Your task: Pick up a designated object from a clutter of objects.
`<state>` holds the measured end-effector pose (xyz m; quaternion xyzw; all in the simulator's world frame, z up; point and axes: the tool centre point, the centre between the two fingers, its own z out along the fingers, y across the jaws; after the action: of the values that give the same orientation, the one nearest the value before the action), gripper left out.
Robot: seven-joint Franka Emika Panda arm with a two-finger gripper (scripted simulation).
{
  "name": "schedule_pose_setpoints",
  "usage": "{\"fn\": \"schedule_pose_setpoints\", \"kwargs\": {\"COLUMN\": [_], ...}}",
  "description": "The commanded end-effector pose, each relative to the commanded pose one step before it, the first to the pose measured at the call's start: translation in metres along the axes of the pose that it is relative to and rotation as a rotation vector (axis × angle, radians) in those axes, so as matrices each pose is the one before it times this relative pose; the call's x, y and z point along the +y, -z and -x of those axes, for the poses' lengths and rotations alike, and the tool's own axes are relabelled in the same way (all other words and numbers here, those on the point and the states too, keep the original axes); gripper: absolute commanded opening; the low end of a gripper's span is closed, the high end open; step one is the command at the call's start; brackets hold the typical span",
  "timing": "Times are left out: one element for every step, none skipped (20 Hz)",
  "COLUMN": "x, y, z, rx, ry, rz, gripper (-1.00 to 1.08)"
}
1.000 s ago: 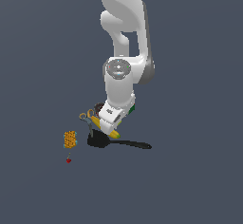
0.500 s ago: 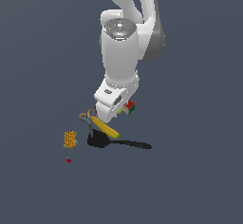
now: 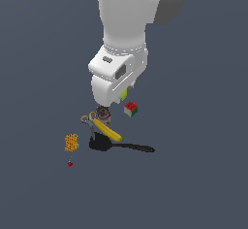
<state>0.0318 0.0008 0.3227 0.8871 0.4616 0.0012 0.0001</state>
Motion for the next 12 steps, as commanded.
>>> {"fn": "schedule_pose_setpoints", "kwargs": {"x": [0.00126, 0.00052, 0.00078, 0.00051, 0.00051, 0.00051, 0.00090, 0.00051, 0.00049, 0.00046, 0.00043, 0.00068], "y": [0.02635, 0.00943, 0.00854, 0.00830, 0.00774, 0.00719, 0.00620, 0.00610, 0.00558, 0.00506, 0.00453, 0.00371], "z": [-0.00201, -0.00086, -0.00080, -0.00079, -0.00076, -0.00073, -0.00066, -0.00067, -0.00063, -0.00059, -0.00054, -0.00045], "rx": [-0.00022, 0.00000, -0.00044, 0.00000, 0.00000, 0.00000, -0.00061, 0.00000, 0.00000, 0.00000, 0.00000, -0.00043], "ry": [-0.00042, 0.00000, -0.00039, 0.00000, 0.00000, 0.00000, -0.00059, 0.00000, 0.00000, 0.00000, 0.00000, -0.00044], "rz": [0.00005, 0.00000, -0.00037, 0.00000, 0.00000, 0.00000, -0.00048, 0.00000, 0.00000, 0.00000, 0.00000, -0.00032], "gripper": [-1.00, -1.00, -1.00, -1.00, -1.00, -1.00, -1.00, -1.00, -1.00, -1.00, -1.00, -1.00]}}
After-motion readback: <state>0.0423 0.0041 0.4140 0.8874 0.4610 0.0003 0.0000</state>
